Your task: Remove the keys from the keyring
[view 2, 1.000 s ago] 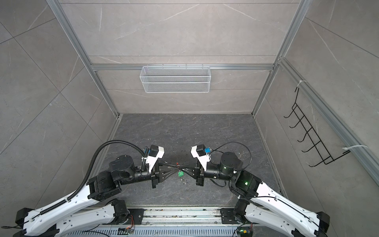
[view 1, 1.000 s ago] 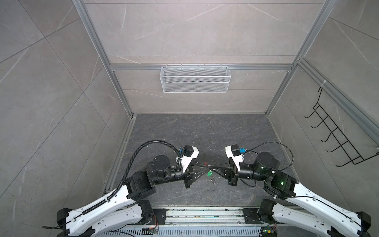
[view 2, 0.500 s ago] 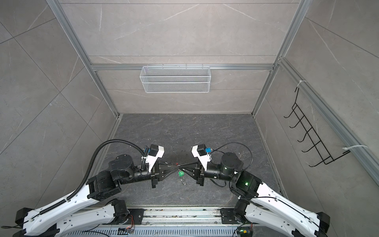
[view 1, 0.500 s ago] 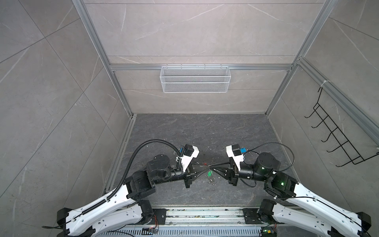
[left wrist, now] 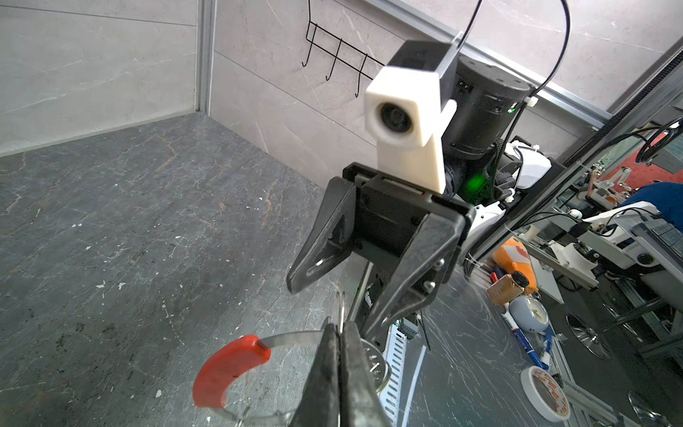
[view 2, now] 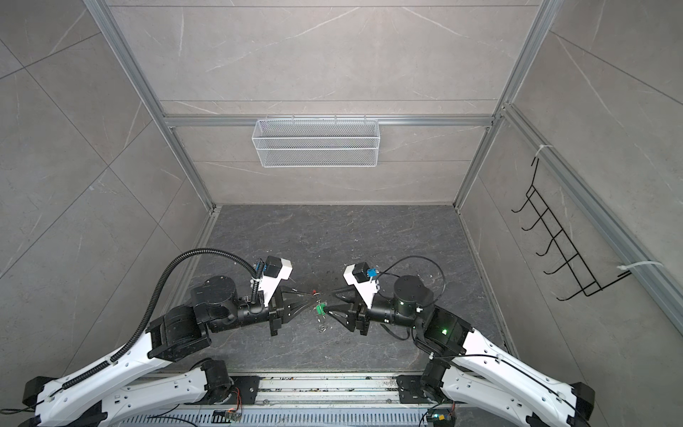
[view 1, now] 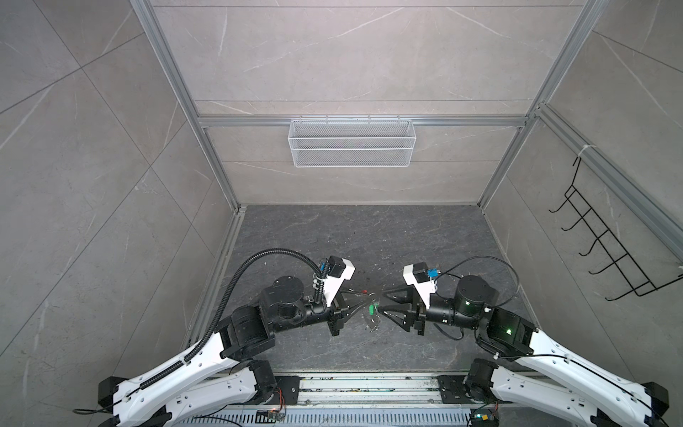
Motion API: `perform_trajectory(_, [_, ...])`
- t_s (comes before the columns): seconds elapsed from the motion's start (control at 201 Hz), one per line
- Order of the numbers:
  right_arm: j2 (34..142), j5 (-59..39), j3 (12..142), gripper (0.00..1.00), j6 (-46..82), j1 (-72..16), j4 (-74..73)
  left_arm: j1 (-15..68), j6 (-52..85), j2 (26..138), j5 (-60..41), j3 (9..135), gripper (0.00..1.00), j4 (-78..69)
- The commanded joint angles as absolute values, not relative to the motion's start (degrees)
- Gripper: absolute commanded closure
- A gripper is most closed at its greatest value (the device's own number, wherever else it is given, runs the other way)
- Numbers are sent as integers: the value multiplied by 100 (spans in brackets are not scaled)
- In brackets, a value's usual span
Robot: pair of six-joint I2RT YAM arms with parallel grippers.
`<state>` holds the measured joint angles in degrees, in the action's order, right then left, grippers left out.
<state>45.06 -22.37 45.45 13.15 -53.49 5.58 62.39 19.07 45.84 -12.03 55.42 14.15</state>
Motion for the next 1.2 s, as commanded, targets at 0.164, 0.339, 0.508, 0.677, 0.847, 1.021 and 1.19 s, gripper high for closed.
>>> perform_trajectory(0.164, [4701, -2646, 4376, 47, 1233, -5356, 287, 6251, 2006, 4597, -1057, 5837, 100, 1239])
perform_trajectory(0.339, [4859, -2708, 4367, 47, 1275, -5363, 51, 6253, 2077, 4658, -1062, 5823, 100, 1185])
perform_trajectory(0.508, [4992, -2705, 4385, 52, 1318, -5370, -130, 6251, 2177, 4680, -1065, 5792, 100, 1104])
perform_trajectory(0.677, [5045, -2745, 4374, 66, 1327, -5369, -210, 6254, 2241, 4655, -1037, 5743, 100, 1070])
perform_trajectory(0.847, [5002, -2684, 4357, 82, 1336, -5368, -70, 6254, 2263, 4611, -851, 5769, 100, 1166])
perform_trajectory(1.021, [4835, -2582, 4317, 94, 1320, -5366, 153, 6250, 2235, 4599, -653, 5860, 100, 1443])
perform_trajectory(1.19, [4792, -2488, 4372, 100, 1276, -5370, 405, 6296, 2146, 4593, -270, 5925, 100, 1686])
